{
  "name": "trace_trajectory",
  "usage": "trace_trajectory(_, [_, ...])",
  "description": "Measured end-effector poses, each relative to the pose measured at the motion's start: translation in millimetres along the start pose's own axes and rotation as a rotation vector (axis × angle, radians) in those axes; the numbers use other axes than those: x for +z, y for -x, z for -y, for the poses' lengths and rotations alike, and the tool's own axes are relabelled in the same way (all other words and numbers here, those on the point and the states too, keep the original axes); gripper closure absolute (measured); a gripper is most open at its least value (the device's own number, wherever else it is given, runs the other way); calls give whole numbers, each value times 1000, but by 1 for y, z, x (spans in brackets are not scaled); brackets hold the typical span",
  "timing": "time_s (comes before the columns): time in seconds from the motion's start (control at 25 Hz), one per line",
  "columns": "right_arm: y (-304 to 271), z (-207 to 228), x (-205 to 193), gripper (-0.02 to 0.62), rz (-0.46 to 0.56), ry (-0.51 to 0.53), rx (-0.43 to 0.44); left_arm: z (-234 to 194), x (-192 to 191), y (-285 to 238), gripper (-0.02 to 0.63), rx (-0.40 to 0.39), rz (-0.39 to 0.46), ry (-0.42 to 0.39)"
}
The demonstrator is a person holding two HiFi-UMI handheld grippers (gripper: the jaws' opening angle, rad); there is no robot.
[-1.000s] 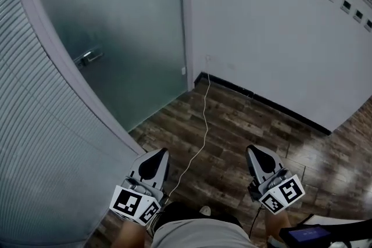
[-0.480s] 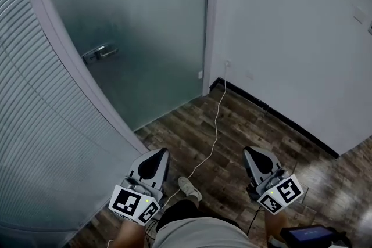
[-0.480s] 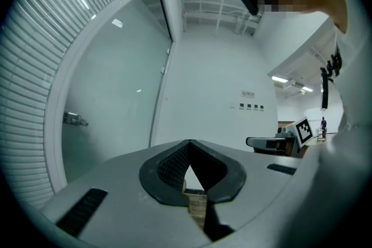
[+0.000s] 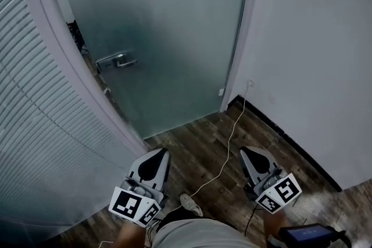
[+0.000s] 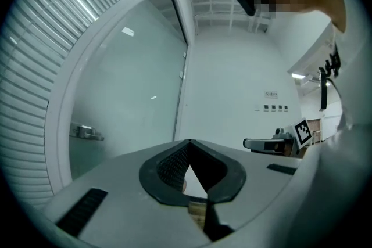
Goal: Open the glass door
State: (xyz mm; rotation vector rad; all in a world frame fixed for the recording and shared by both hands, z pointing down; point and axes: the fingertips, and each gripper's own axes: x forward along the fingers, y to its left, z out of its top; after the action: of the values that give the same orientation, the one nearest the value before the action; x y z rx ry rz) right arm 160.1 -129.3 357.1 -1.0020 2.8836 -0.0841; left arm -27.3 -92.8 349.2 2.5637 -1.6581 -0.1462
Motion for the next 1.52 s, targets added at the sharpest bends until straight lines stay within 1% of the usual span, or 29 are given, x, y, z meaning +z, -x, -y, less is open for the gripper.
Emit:
trace_trajectory(0.12, [-49,10,0,595,7,2,67,-36,7,-14,612,61,22,-10])
trace_trajectory(0.24, [-88,11,-5,594,11,-12,150,-62,9,-15,612,135,44,-16])
trace_trajectory(0.32, [-108,5,-8,594,6,-17,197,-75,11,-11,612,169,54,-10])
trace_trajectory(0.44, [-146,-12,0,595,-6,-6,268,-100,22,-3,612,214,64,0])
trace_trajectory(0.64, [-181,-28,-22,594,-46,-23,373,-124,9,11,612,303,62,25])
trace_trajectory(0.8, [-215,-29,-14,594,-61,-32,455,-141,23,9,612,381,79,25])
trace_trajectory(0.88, [-230,-24,-14,594,-55,-36,493,-146,24,5,612,421,87,14])
trace_trajectory(1.04, [-259,1,-16,594,-42,-41,552,-155,21,-20,612,489,91,5])
trace_trajectory(1.2, [-291,23,-13,594,-52,-41,631,-169,31,-41,612,572,96,-15])
trace_trajectory(1.28, [-307,30,-13,594,-69,-25,670,-174,34,-48,612,608,96,-21])
trace_trajectory(1.4, [-329,32,-21,594,-94,15,699,-176,33,-54,612,623,98,-22])
trace_trajectory(1.52, [-355,32,-29,594,-90,26,666,-182,31,-50,612,622,99,-13])
